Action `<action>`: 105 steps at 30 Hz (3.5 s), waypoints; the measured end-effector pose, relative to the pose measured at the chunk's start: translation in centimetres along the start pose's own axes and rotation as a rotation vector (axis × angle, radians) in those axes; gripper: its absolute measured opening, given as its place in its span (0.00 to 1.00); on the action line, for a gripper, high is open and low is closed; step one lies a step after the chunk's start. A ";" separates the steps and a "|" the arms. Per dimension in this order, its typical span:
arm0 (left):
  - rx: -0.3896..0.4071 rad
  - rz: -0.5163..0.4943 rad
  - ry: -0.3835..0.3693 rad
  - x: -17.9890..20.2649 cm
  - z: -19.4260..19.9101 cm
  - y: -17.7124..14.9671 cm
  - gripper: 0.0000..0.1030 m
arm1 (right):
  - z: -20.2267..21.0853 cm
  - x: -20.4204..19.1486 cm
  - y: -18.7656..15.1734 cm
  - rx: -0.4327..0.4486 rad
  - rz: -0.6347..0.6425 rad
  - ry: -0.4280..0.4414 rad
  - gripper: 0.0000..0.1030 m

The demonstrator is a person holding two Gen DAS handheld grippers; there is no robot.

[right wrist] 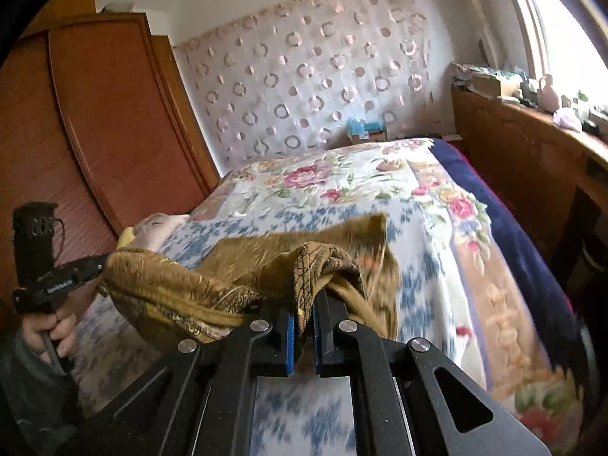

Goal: Fold small clothes

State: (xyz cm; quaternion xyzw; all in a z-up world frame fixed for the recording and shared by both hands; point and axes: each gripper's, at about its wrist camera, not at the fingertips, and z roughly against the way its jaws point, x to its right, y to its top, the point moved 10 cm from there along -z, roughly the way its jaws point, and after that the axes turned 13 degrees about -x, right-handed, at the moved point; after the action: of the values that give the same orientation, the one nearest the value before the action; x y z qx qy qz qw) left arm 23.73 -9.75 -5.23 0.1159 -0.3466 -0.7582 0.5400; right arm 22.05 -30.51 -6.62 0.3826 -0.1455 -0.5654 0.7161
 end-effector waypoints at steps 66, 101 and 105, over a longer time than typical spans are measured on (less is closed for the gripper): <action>-0.253 0.018 0.076 -6.5 -12.0 1.3 0.71 | -5.7 2.4 6.9 -0.178 0.025 -0.178 0.01; -0.137 0.025 -0.066 -4.1 -7.5 3.6 0.06 | -8.2 1.5 5.9 -0.209 0.045 0.022 0.15; -0.071 0.013 -0.038 -4.2 -4.2 4.0 0.06 | -6.3 0.3 7.5 -0.133 0.078 0.020 0.14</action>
State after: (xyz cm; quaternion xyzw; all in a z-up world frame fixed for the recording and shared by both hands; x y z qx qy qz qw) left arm 30.67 -8.36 -6.52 0.0799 -0.3305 -0.7685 0.5420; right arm 31.36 -27.90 -5.55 0.3340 -0.1152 -0.5418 0.7626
